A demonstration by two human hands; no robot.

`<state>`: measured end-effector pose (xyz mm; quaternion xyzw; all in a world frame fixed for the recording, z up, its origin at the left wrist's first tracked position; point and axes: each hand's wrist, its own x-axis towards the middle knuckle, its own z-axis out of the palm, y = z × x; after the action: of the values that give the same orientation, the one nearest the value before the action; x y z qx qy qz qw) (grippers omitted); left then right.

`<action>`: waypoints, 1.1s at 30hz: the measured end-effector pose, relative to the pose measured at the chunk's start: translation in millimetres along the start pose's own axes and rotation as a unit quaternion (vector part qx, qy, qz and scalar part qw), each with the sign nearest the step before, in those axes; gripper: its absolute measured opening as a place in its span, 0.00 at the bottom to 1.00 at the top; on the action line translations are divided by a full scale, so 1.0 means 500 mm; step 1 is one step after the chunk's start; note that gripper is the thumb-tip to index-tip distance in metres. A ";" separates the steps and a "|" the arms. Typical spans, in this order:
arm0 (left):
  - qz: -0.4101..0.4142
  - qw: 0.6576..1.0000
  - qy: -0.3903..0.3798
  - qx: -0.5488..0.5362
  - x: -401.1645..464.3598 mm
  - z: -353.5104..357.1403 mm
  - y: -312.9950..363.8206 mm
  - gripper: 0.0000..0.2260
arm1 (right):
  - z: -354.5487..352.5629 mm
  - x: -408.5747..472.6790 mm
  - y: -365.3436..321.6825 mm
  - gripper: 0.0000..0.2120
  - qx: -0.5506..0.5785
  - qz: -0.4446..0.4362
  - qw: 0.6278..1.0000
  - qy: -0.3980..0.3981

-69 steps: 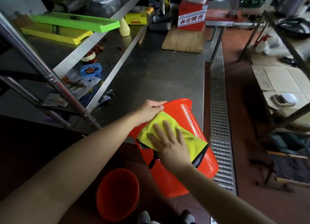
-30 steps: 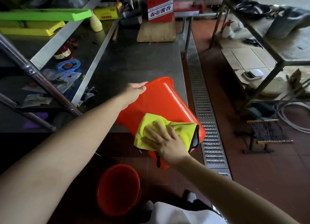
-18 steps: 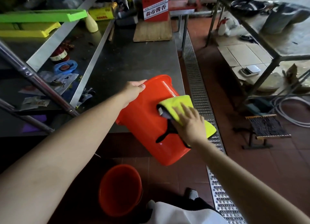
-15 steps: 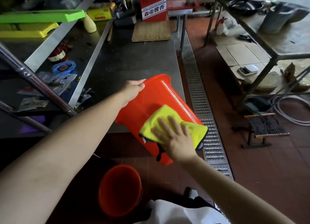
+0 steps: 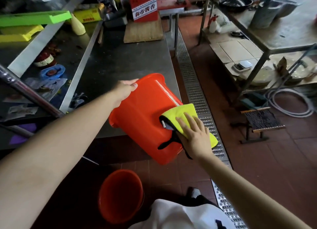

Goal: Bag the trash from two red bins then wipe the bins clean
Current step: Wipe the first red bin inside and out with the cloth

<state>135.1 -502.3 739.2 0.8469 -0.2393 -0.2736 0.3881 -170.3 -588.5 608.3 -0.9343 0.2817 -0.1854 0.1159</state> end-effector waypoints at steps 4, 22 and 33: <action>-0.003 1.000 -0.017 0.012 0.000 0.005 0.007 0.17 | 0.021 -0.110 -0.028 0.31 -0.053 -0.110 0.992 0.008; -0.025 0.984 -0.127 -0.120 0.035 -0.040 -0.027 0.18 | 0.055 0.187 -0.291 0.29 -0.078 -0.153 0.985 -0.030; -0.025 0.987 -0.136 -0.082 0.030 -0.046 -0.040 0.18 | 0.032 -0.033 -0.076 0.32 -0.082 -0.184 0.979 0.012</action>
<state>165.1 -487.7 731.8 0.7727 -0.2454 -0.4145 0.4134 -158.1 -546.5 601.5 -0.9742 0.1202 -0.1912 -0.0007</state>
